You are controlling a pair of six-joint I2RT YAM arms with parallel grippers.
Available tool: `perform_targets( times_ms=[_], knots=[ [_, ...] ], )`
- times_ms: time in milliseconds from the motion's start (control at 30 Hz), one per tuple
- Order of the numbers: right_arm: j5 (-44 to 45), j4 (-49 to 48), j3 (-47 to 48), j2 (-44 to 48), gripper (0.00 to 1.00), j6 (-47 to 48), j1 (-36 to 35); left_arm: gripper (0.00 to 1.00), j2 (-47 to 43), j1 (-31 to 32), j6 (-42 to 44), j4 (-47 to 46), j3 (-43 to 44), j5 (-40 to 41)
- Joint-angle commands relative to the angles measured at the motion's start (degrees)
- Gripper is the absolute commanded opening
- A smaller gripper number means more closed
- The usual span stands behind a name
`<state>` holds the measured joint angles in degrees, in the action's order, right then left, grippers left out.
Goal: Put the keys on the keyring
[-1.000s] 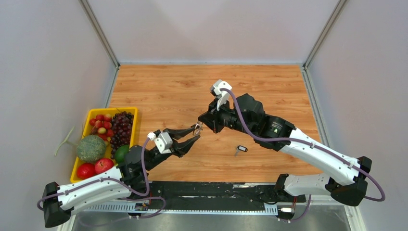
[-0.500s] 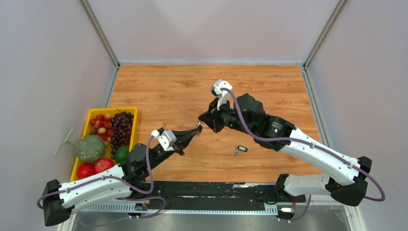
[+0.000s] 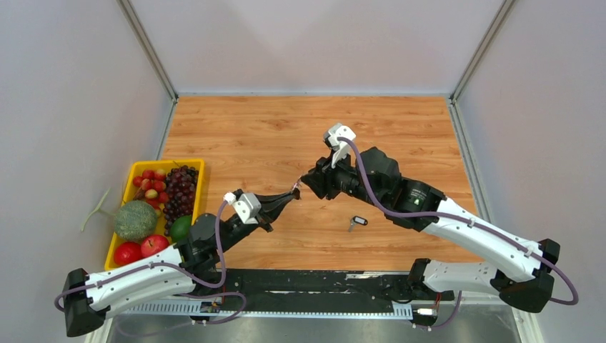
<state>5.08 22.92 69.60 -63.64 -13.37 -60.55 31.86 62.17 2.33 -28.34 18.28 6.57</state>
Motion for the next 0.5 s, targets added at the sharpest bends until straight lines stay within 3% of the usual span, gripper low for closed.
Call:
perform_targets(
  times_ms=[0,267,467],
  knots=[
    [5.7,-2.4,-2.4,3.4,0.39,0.5,0.7,0.00,0.4,0.2,-4.3,2.3,4.5,1.3],
    [9.0,-2.6,-9.2,6.8,0.56,-1.2,2.0,0.00,5.9,0.2,-9.9,11.7,12.2,5.3],
    [9.3,-2.6,-14.6,11.1,0.58,-1.5,2.0,0.00,6.3,0.2,-14.3,18.4,17.3,11.3]
  ],
)
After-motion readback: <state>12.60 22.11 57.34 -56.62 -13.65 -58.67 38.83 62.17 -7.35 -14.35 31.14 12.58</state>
